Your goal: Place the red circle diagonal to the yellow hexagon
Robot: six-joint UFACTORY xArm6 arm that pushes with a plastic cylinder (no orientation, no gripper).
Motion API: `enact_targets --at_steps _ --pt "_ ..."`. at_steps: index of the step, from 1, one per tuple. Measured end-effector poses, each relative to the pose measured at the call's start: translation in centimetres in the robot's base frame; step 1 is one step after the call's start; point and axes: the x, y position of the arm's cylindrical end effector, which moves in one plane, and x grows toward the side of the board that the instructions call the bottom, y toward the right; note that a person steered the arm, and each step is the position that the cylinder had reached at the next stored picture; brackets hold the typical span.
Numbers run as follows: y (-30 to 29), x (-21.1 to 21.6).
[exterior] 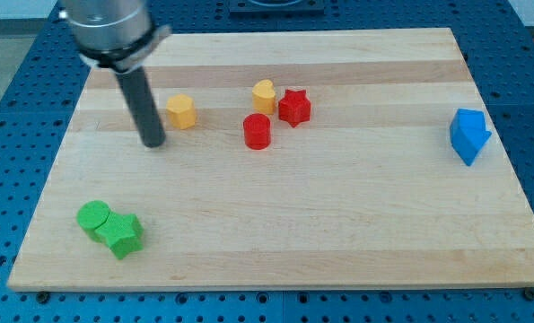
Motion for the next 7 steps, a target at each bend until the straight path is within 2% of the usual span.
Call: enact_targets --at_steps 1,2,3,4,5,6,7 --pt "0.6 -3.3" --pt "4.2 -4.9" --pt "9.1 -4.5" --pt "1.4 -2.2" --pt "-10.3 7.3" --pt "-11.8 9.8" --pt "-4.9 16.3"
